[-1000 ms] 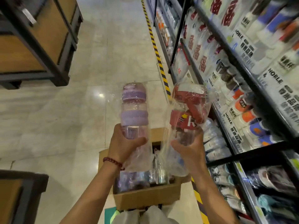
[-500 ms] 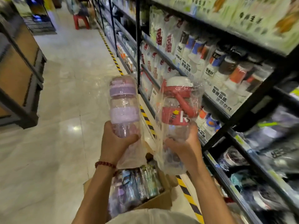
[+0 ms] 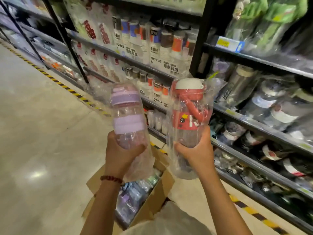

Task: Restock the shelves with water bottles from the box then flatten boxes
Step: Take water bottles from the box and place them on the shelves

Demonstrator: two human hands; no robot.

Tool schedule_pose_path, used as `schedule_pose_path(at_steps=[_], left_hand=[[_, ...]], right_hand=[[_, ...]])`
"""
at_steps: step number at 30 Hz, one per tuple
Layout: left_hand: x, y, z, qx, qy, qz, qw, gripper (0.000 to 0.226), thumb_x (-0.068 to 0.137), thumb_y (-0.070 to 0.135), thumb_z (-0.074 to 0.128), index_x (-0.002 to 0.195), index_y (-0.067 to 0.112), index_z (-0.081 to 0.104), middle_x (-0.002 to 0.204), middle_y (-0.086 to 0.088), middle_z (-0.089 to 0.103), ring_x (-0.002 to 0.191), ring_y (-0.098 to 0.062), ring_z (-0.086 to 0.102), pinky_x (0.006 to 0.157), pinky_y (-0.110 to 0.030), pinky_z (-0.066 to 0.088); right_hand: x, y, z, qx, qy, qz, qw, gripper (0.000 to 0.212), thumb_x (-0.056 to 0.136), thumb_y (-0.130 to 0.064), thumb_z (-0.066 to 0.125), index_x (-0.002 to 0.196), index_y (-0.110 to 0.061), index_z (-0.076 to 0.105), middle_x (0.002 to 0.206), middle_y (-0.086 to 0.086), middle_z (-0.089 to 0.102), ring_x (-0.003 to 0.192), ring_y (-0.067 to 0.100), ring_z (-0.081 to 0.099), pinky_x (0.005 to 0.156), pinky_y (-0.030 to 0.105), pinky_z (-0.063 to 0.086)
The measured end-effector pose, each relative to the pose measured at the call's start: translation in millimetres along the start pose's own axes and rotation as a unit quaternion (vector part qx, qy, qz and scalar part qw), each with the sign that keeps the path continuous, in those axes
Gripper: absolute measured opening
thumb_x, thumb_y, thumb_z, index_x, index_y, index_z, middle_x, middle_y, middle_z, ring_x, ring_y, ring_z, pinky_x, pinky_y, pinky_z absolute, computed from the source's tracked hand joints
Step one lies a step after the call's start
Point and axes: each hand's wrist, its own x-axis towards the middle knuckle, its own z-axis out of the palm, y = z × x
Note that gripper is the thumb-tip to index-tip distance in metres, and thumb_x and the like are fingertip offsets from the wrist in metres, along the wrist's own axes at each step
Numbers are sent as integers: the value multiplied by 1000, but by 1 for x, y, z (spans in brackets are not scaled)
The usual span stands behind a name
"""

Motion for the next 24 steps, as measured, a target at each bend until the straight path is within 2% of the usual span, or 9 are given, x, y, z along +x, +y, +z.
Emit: schedule_pose_path(at_steps=[3, 6, 8, 11, 14, 18, 22, 24], left_hand=[[-21, -8, 10, 19, -49, -8, 999, 80, 40, 31, 76, 112, 8, 48, 94, -1, 62, 77, -11, 62, 57, -16, 45], [-37, -13, 27, 14, -96, -20, 995, 87, 32, 41, 73, 111, 14, 48, 93, 2, 62, 81, -18, 63, 67, -31, 51], [-48, -13, 43, 10, -147, -21, 989, 86, 34, 40, 74, 112, 11, 52, 96, -4, 65, 84, -22, 65, 68, -36, 54], [-69, -3, 71, 14, -216, 4, 976, 88, 36, 40, 75, 115, 11, 51, 101, -6, 63, 87, -21, 64, 68, -32, 51], [-95, 15, 99, 12, -271, 23, 962, 79, 41, 31, 77, 112, 18, 46, 96, 6, 59, 81, -4, 59, 61, -20, 44], [-128, 38, 135, 20, -322, 46, 945, 71, 45, 25, 75, 108, 24, 42, 95, 9, 57, 83, -5, 58, 64, -24, 45], [-159, 55, 181, 27, -347, 79, 934, 71, 47, 23, 78, 109, 23, 43, 94, 13, 55, 81, 2, 55, 63, -19, 41], [-181, 66, 209, 30, -355, 82, 931, 69, 54, 16, 84, 110, 21, 44, 94, 12, 55, 81, 0, 56, 65, -21, 43]], right_hand=[[-36, 20, -17, -31, 44, 24, 998, 84, 66, -22, 83, 133, -28, 32, 95, -32, 43, 88, 4, 50, 77, 24, 39], [-72, 38, -37, -33, 92, 58, 993, 84, 65, -23, 84, 132, -27, 33, 98, -21, 50, 89, 5, 54, 78, 25, 40], [-96, 49, -55, -36, 125, 78, 988, 85, 66, -22, 84, 133, -26, 32, 101, -14, 50, 91, 8, 53, 78, 24, 39], [-127, 60, -87, -48, 189, 90, 977, 92, 66, -22, 84, 139, -23, 29, 108, -11, 48, 95, 8, 47, 79, 24, 39], [-148, 68, -120, -36, 258, 103, 960, 88, 67, -19, 83, 138, -21, 31, 109, -11, 48, 97, 9, 47, 79, 24, 37], [-169, 83, -161, -11, 327, 112, 938, 88, 66, -19, 84, 137, -19, 33, 114, -5, 55, 101, 16, 55, 80, 25, 39], [-182, 100, -205, 10, 367, 118, 923, 89, 63, -23, 85, 135, -19, 34, 117, -2, 58, 105, 20, 58, 83, 27, 44], [-189, 107, -235, 15, 382, 119, 916, 81, 65, -18, 85, 128, -25, 34, 109, -11, 56, 98, 13, 56, 78, 17, 43]])
